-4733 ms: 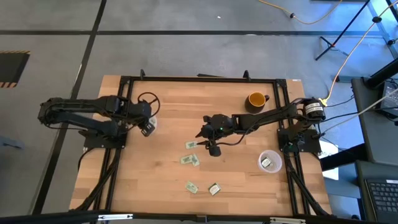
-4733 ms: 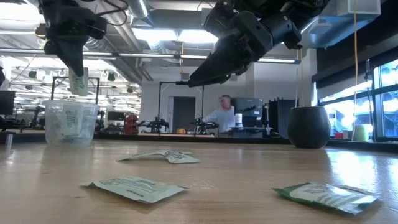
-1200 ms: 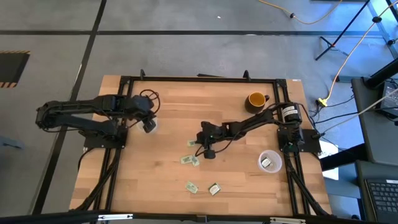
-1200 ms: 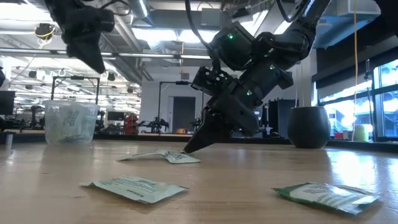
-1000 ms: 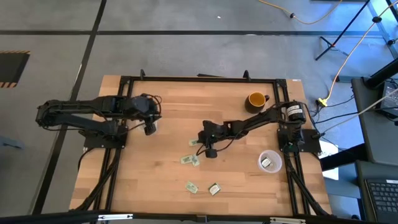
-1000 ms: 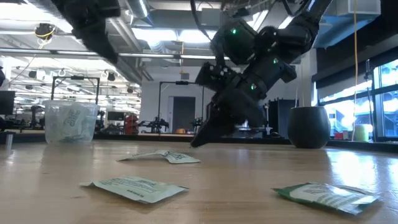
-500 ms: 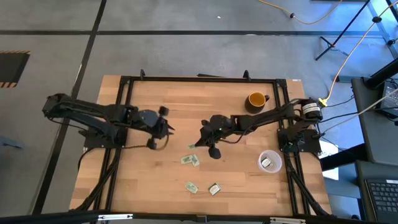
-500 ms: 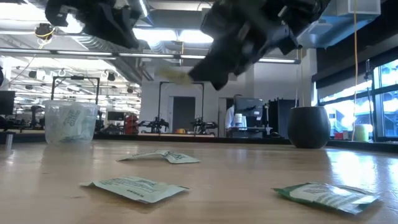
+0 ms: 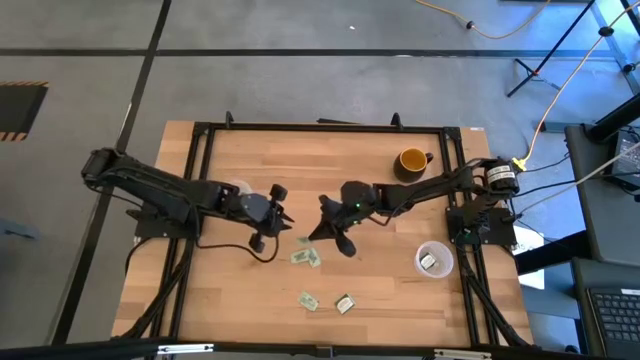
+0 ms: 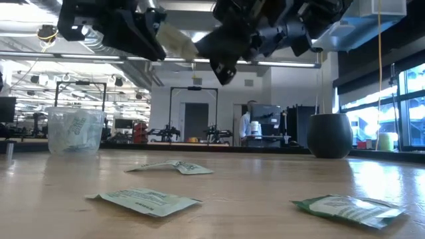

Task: Pick and place Stevia / Truvia into bins
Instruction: Put the white stevia packet into the left transparent container

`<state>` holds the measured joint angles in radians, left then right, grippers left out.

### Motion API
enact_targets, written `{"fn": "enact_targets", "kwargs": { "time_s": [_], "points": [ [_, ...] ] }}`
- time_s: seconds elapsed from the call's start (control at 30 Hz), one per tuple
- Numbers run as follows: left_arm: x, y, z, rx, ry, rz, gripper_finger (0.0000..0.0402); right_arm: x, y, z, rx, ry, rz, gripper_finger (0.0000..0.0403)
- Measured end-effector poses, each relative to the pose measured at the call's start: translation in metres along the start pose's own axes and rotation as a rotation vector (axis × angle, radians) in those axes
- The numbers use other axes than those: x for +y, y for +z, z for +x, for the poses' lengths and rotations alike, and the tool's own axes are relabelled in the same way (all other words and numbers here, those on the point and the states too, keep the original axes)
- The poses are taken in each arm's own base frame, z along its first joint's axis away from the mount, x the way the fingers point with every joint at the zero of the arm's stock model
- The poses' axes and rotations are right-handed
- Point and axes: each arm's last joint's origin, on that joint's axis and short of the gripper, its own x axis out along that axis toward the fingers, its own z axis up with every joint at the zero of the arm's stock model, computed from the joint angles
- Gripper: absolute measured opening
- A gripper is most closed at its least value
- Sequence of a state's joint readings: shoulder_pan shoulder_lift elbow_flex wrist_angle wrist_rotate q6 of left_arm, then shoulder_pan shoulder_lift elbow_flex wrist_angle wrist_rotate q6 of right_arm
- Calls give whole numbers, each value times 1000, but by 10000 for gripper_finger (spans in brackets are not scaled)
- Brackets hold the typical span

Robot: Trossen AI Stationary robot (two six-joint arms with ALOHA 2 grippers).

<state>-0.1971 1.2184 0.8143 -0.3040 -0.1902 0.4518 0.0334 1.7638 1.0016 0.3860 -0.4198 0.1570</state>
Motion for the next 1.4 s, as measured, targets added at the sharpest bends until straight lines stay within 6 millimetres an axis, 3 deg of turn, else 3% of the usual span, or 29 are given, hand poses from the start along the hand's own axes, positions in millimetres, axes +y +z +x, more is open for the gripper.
{"fn": "enact_targets", "kwargs": {
  "time_s": [1.13,1.4],
  "points": [
    [-11,12,-1,-81,-12,39,75,0,10,-1,-103,-25,33,0],
    [-11,13,-2,-99,-14,36,55,-1,7,0,-73,-40,72,0]
  ]
}}
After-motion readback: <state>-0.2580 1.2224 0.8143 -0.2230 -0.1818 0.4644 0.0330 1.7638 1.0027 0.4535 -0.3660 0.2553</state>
